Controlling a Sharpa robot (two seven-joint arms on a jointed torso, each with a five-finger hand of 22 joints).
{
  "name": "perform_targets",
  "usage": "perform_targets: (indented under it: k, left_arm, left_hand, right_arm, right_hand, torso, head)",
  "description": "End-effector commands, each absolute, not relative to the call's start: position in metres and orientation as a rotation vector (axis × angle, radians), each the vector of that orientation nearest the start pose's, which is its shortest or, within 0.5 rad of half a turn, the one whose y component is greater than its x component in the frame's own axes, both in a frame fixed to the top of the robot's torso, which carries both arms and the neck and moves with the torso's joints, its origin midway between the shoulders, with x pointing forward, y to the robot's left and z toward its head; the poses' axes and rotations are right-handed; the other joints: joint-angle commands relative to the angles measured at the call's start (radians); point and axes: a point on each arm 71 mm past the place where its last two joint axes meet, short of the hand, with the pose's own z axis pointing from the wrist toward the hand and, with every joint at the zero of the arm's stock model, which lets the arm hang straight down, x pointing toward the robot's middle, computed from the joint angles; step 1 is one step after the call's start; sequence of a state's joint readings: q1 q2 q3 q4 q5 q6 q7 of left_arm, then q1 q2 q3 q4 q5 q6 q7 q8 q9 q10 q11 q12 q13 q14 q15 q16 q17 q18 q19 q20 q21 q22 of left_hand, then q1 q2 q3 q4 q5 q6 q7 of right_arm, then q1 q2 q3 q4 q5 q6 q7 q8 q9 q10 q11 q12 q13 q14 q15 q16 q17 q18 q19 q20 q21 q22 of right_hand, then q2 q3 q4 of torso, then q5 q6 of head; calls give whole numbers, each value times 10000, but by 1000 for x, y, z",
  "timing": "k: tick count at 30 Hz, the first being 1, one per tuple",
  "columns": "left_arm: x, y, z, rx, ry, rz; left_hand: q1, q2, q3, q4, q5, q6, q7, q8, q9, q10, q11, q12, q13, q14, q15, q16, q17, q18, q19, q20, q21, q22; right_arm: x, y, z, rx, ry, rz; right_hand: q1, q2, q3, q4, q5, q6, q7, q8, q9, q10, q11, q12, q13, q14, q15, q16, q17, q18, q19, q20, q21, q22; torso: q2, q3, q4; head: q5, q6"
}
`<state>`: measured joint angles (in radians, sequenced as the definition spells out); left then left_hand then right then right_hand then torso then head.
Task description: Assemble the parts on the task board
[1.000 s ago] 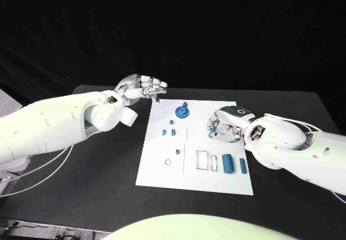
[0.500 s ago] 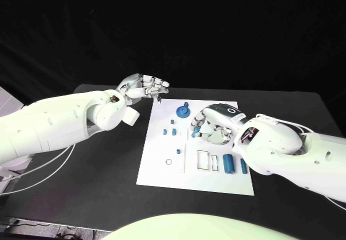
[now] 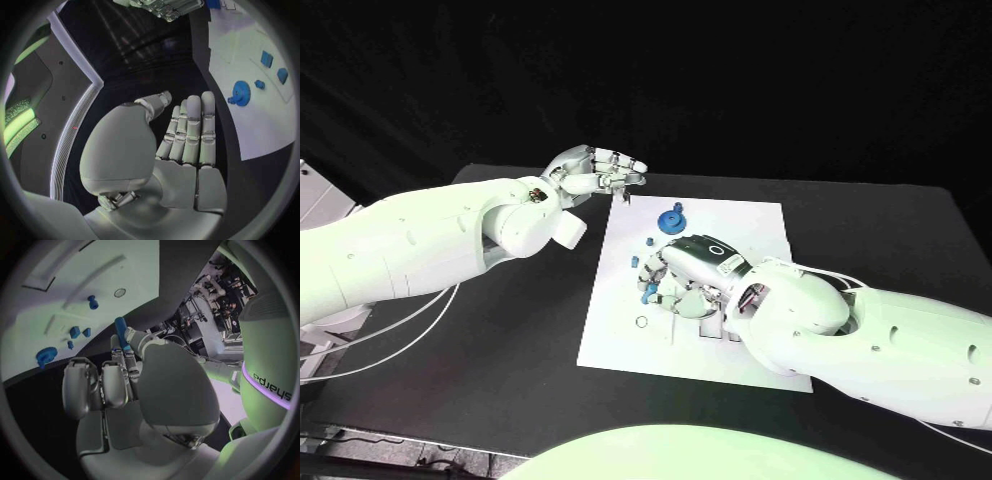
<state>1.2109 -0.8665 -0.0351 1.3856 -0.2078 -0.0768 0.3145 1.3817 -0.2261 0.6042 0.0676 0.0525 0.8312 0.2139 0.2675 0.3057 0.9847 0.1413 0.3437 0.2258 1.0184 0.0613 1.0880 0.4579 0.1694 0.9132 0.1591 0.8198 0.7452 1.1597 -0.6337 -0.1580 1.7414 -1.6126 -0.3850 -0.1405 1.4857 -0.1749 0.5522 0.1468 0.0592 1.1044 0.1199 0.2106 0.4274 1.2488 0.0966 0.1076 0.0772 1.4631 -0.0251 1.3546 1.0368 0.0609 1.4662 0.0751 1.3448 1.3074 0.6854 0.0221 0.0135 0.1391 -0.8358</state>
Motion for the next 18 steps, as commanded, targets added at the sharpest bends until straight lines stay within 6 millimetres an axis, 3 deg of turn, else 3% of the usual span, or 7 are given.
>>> perform_targets:
  k: [1, 9, 14, 18]
  left_arm:
    - [508, 245, -181, -8991, 16017, -15345]
    - [508, 246, -181, -9002, 16014, -15326]
    - [508, 245, -181, -8992, 16031, -15351]
    - [508, 245, -181, -8992, 16036, -15354]
  left_hand:
    - [24, 114, -62, 2, 15, -74, 10, -14, -11, -85, 11, 40, -12, -4, 45, -47, -12, 146, 73, -5, -63, -9]
    - [36, 139, -94, 27, 15, -79, 10, -4, -25, -102, 10, 65, -18, 5, 46, -51, -7, 149, 107, -2, -104, -44]
    - [36, 139, -94, 27, 15, -79, 10, -4, -25, -102, 10, 65, -18, 5, 46, -51, -7, 149, 107, -2, -104, -44]
    - [36, 139, -94, 27, 15, -79, 10, -4, -25, -102, 10, 65, -18, 5, 46, -51, -7, 149, 107, -2, -104, -44]
  right_arm:
    - [383, -43, -213, -5027, 16027, 10025]
    - [381, -43, -228, -4928, 16229, 9916]
    - [381, -40, -234, -4969, 16286, 9850]
    - [380, -38, -237, -5018, 16329, 9818]
  right_hand:
    - [-28, 52, 590, -544, 50, -18, 38, 48, 20, 578, -476, 28, 370, 153, -53, 28, -2, -64, 106, -36, -14, 889]
    - [-43, 47, 604, -561, 63, -21, 41, 53, 29, 581, -473, 23, 376, 154, -51, 32, 4, -61, 101, -35, -24, 883]
    - [-55, 42, 614, -573, 72, -22, 43, 58, 36, 584, -472, 20, 380, 154, -49, 32, 3, -62, 102, -34, -21, 886]
    - [-55, 42, 614, -573, 72, -22, 43, 58, 36, 584, -472, 20, 380, 154, -49, 32, 3, -62, 102, -34, -21, 886]
  torso:
    - [0, 10, -25]
    - [0, 52, -45]
    - [-7, 25, -19]
    - [8, 30, -32]
  head:
    - [67, -36]
    - [170, -79]
    - [167, -105]
    - [211, -130]
